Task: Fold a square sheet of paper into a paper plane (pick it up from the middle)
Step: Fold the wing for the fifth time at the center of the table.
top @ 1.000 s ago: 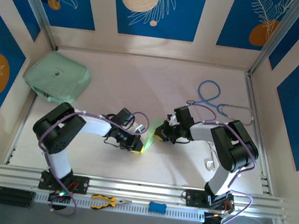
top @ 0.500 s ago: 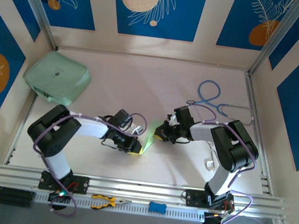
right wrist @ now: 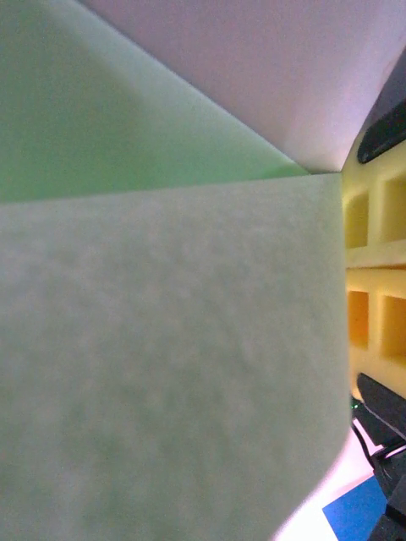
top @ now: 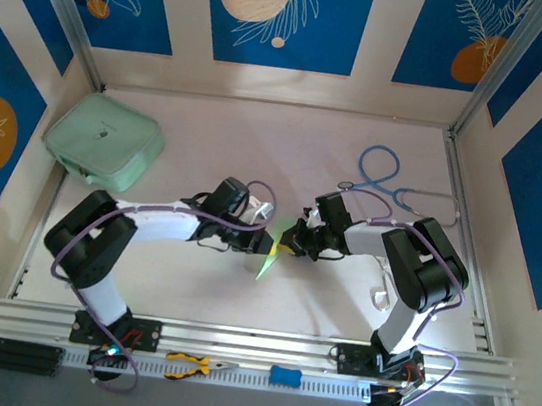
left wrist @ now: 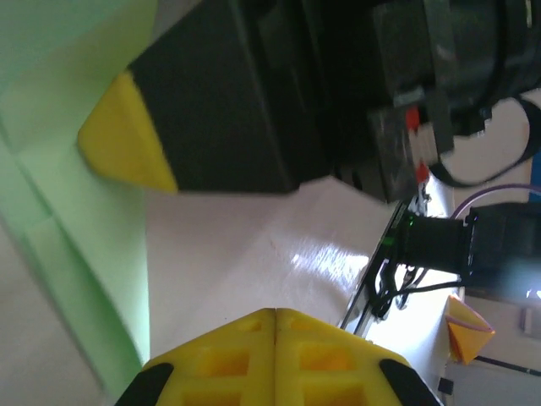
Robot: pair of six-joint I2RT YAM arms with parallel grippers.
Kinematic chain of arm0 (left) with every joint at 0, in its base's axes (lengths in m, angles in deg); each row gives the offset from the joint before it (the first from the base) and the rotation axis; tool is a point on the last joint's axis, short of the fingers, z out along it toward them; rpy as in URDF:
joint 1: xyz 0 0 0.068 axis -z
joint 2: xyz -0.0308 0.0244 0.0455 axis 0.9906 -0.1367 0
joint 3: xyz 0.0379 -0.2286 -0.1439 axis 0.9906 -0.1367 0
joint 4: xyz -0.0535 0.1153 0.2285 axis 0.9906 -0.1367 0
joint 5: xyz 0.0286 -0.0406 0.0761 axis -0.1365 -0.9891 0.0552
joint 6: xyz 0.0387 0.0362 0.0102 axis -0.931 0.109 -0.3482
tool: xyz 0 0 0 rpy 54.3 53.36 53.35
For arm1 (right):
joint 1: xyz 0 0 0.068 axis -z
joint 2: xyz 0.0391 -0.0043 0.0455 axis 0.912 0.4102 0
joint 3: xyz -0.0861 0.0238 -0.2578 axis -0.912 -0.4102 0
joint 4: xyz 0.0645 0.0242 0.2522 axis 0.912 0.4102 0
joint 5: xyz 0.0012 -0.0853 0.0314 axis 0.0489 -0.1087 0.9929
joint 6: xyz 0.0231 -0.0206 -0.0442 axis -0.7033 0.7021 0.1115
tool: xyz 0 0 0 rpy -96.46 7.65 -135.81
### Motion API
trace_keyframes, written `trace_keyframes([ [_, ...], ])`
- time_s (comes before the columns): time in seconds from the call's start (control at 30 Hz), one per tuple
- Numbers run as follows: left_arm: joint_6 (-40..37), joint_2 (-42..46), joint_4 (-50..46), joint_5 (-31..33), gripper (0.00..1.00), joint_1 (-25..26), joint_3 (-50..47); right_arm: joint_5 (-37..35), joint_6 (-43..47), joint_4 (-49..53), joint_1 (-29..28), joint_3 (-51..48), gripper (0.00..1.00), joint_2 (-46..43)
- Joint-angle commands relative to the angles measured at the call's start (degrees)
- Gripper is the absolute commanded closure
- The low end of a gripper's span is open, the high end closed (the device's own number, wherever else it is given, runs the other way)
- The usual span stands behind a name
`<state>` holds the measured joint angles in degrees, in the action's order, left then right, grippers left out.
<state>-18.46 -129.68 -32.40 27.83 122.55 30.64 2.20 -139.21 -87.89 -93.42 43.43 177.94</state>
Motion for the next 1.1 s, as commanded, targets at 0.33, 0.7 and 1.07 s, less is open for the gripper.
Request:
trace_keyframes([
  [0.33, -2.3, -9.7, -3.0, -0.8, 0.95, 2.5, 7.0, -4.7, -0.6, 3.1, -0.7, -1.0, 0.91, 3.6],
  [0.7, -4.9, -10.9, -7.5, 9.1, 0.98, 2.7, 4.6, -4.7, -0.5, 3.2, -0.7, -1.2, 0.91, 3.5],
  [1.07, -5.2, -7.7, -9.5, 10.8, 0.98, 2.7, 0.2, -4.9, -0.4, 3.4, -0.4, -1.3, 0.91, 3.6],
])
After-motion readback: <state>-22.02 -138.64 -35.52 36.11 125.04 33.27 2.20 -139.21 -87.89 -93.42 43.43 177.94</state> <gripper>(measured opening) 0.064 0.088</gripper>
